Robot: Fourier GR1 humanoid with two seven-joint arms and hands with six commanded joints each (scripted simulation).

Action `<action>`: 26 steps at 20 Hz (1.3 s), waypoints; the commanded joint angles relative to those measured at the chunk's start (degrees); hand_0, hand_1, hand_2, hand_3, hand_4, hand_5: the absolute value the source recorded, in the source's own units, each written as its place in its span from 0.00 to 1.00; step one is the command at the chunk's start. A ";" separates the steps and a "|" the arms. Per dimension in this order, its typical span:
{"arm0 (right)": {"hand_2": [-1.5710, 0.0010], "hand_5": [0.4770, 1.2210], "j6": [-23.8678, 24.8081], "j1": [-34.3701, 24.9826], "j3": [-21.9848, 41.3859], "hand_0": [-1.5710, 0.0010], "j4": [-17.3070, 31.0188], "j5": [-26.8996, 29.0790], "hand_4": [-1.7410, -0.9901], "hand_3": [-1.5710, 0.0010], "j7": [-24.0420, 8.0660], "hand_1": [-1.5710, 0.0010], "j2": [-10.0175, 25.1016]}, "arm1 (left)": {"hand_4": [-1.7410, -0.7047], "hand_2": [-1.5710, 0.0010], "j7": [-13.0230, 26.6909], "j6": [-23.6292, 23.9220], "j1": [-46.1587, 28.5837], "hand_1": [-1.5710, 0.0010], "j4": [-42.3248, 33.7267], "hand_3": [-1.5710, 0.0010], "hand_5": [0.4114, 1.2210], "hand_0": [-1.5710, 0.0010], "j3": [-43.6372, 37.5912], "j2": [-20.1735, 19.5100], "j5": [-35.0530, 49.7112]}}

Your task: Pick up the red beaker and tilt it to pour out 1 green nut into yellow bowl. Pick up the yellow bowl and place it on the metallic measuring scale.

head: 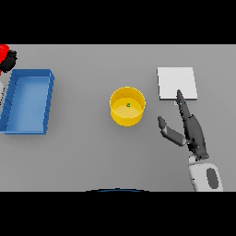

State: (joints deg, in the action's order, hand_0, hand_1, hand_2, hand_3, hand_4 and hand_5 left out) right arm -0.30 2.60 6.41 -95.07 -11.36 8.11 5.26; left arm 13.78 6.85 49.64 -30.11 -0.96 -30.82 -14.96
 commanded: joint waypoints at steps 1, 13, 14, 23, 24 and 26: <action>1.00 0.27 -0.25 0.47 0.29 1.00 0.14 0.06 0.76 1.00 0.78 1.00 -0.22 | 0.00 0.00 1.54 0.32 -2.80 0.00 -4.19 0.00 0.91 0.00 0.30 0.25 0.81; 1.00 0.26 -0.60 -0.12 -0.28 1.00 0.64 0.98 0.78 1.00 0.69 1.00 -0.10 | 0.80 0.73 15.69 -13.12 -18.73 0.72 -32.69 0.72 0.30 0.69 3.06 -2.52 9.80; 1.00 0.26 -0.56 0.39 0.03 1.00 0.20 0.78 0.78 1.00 1.42 1.00 -0.27 | 0.84 0.79 16.22 -13.60 -18.57 0.78 -32.62 0.78 0.29 0.75 3.63 -2.80 9.21; 1.00 0.22 1.48 -1.92 1.61 1.00 0.26 -4.94 0.83 1.00 -4.12 1.00 1.10 | 0.93 0.97 12.53 -10.61 -18.88 0.97 -33.04 0.97 0.28 0.97 5.11 -2.52 6.09; 1.00 0.23 -0.03 -2.38 2.67 1.00 0.10 -5.66 0.87 1.00 -2.39 1.00 2.21 | 0.92 0.98 11.46 -10.26 -19.71 0.98 -34.01 0.98 0.29 0.97 4.61 -2.22 6.91; 1.00 0.25 -3.70 -5.69 3.44 1.00 1.41 -7.06 0.87 1.00 -2.50 1.00 6.38 | 0.91 0.99 11.77 -9.76 -19.79 0.98 -35.72 0.98 0.30 0.98 4.45 -1.22 7.85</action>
State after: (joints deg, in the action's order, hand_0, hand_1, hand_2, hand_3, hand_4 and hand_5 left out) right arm -3.98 -3.14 9.81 -93.68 -18.43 5.50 11.71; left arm 25.48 -2.94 29.85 -65.84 3.52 -32.01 -7.09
